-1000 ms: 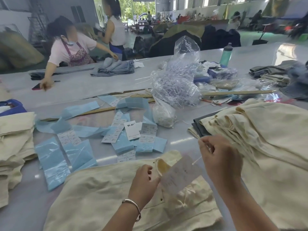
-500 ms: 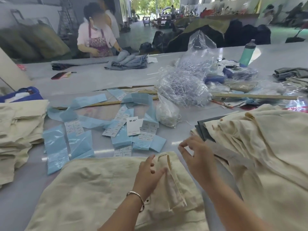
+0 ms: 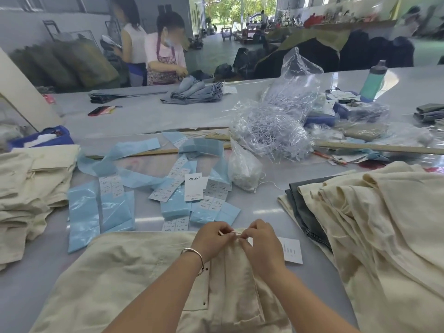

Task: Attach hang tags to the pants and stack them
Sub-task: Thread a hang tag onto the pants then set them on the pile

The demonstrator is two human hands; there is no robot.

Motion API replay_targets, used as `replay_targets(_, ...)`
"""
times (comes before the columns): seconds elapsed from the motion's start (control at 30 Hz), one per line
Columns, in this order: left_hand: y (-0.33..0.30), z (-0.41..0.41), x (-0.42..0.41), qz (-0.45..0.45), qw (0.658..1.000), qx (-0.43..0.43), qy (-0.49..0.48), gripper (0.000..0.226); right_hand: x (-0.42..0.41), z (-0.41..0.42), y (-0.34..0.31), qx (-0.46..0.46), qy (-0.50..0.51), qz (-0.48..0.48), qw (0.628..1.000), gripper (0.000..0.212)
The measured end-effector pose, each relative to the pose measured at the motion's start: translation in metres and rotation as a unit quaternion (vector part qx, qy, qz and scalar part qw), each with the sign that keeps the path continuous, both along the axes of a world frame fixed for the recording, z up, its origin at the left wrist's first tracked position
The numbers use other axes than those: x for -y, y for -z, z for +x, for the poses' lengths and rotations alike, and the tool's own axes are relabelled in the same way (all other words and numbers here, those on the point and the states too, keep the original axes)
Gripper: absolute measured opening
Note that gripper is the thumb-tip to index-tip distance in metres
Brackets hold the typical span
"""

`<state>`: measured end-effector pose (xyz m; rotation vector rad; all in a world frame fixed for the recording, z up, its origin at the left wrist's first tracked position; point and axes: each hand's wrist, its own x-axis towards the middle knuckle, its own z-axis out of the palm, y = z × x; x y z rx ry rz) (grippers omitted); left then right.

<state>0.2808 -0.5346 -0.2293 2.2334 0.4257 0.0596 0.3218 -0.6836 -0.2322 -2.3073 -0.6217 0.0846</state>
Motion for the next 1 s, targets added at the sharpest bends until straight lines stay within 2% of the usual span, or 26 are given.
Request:
replay_targets(0.13,-0.001,0.004,0.001,-0.055,0.998,0.013,-0.029,0.012,-0.008,-0.001,0.007,0.077,0.025,-0.047,0.996,0.017)
replay_targets(0.2,0.0,0.006,0.002,-0.085,0.995,0.017,-0.045,0.008,-0.014,-0.004,0.012,0.126,0.051,-0.014,0.991,0.011)
replay_targets(0.27,0.001,0.005,0.004,-0.133,0.989,0.019,-0.064,0.005,-0.021,-0.007,0.017,0.14,0.092,0.04,0.985,0.015)
replay_targets(0.37,0.003,0.003,0.002,-0.218,0.972,0.003,-0.09,0.007,-0.033,-0.006,0.026,0.106,0.154,0.103,0.977,0.015)
replay_targets(0.47,0.006,0.0,-0.006,-0.287,0.951,-0.004,-0.118,0.014,-0.042,-0.008,0.036,0.03,0.202,0.181,0.962,0.016)
replay_targets(0.6,0.006,-0.001,-0.015,-0.317,0.937,-0.008,-0.148,0.017,-0.047,-0.011,0.043,-0.009,0.206,0.256,0.944,0.018)
replay_targets(0.73,0.005,0.001,-0.022,-0.362,0.919,-0.066,-0.14,0.02,-0.045,-0.011,0.046,-0.054,0.18,0.28,0.941,0.023)
replay_targets(0.87,0.005,0.002,-0.021,-0.388,0.906,-0.081,-0.146,0.016,-0.04,-0.007,0.046,0.026,0.148,0.22,0.964,0.019)
replay_targets(0.93,0.007,0.003,-0.02,-0.398,0.901,-0.077,-0.156,0.015,-0.037,-0.002,0.043,0.106,0.123,0.159,0.974,0.017)
replay_targets(1.0,0.008,0.005,-0.019,-0.4,0.898,-0.079,-0.167,0.014,-0.034,0.004,0.038,0.194,0.087,0.128,0.969,0.016)
